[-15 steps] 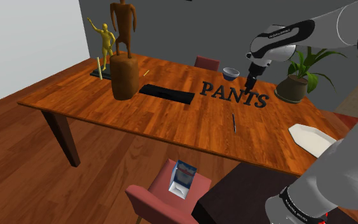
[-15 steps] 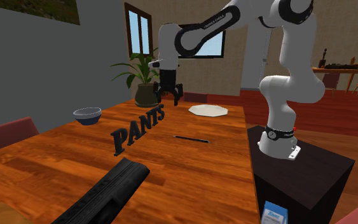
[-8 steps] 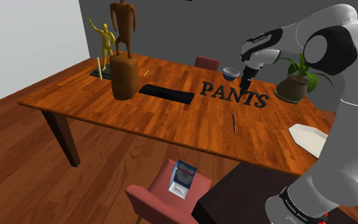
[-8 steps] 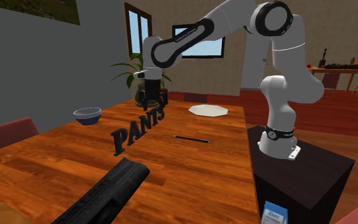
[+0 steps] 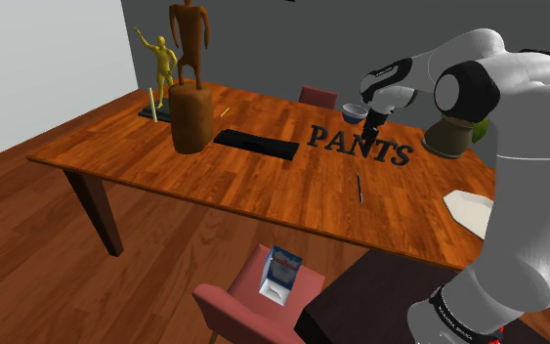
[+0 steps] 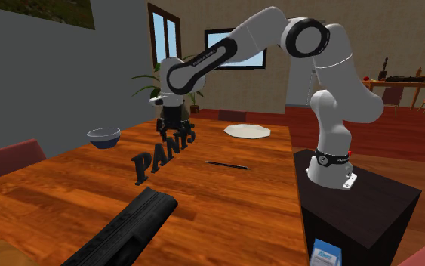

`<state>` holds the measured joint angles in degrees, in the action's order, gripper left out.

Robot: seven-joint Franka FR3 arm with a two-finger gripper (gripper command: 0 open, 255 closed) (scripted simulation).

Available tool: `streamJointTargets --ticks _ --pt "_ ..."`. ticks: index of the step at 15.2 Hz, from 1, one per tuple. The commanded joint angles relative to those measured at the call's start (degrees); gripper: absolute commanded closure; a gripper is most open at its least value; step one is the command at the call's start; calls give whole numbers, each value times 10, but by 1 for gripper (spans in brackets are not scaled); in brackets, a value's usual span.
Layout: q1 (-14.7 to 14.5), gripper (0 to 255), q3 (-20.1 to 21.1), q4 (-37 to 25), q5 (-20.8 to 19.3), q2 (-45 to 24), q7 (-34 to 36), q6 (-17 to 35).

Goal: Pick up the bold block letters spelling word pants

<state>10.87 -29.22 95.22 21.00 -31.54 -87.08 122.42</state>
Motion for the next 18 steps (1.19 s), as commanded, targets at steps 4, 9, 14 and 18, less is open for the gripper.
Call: streamJointTargets --ticks 4,9,14,18 --pt "5 0 6 6 9 -14 -8 19" --pt "6 255 6 4 10 -16 -9 19" --pt "5 255 6 6 9 -14 -8 19" --pt "1 255 -1 -2 -1 1 -1 -3"
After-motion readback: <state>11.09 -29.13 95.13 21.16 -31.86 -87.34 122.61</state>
